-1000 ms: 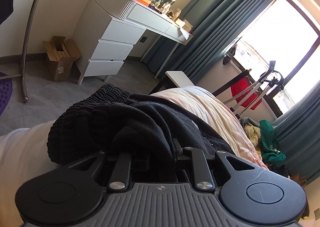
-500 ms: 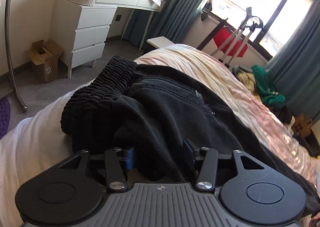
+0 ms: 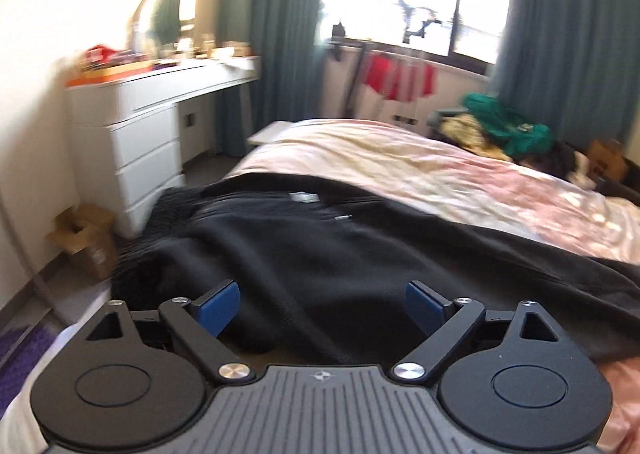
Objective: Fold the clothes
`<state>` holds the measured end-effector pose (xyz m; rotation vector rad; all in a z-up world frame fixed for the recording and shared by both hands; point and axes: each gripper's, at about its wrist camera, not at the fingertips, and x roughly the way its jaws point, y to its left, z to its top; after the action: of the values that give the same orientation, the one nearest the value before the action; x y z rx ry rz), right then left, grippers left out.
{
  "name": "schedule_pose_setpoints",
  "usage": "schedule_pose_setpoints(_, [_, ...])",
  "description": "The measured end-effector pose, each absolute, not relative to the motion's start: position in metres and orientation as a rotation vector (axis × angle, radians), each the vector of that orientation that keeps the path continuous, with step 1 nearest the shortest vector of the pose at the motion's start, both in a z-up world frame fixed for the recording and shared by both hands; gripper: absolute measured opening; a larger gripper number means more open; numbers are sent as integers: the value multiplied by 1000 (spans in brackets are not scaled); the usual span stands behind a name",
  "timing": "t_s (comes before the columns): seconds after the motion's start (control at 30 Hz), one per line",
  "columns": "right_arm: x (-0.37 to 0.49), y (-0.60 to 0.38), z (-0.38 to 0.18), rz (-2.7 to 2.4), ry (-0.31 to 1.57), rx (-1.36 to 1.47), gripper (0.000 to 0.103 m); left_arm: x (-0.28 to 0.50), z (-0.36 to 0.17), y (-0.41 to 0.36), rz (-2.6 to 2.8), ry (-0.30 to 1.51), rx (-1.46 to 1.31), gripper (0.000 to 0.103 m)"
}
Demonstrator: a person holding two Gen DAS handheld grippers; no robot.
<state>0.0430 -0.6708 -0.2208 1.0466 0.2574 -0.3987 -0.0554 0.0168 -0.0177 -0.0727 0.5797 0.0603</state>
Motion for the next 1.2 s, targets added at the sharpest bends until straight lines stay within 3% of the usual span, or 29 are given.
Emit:
schedule_pose_setpoints(0.23, [45,-668,-220,-406,264,1002,13,24,-51,-41,-113,529,-60,93])
schedule_pose_setpoints(0.43, [48,-661,-208,-430,288,928,14,60,-110,-63,-45,638,54,93])
schedule_pose_setpoints(0.6, [53,-647,-189,-466,289,837,14,66,-129,-69,-31,671,144,95])
schedule_pose_setpoints(0.9, [65,-580,-91,-426,229,471,14,61,-127,-60,-68,620,111,98])
schedule_pose_setpoints(1.03, [75,-504,-54,-368,181,225,14,49,-113,-48,-49,565,41,98])
schedule_pose_setpoints(1.2, [77,-372,-54,-133,187,-168,15,24,-76,-5,15,476,-175,98])
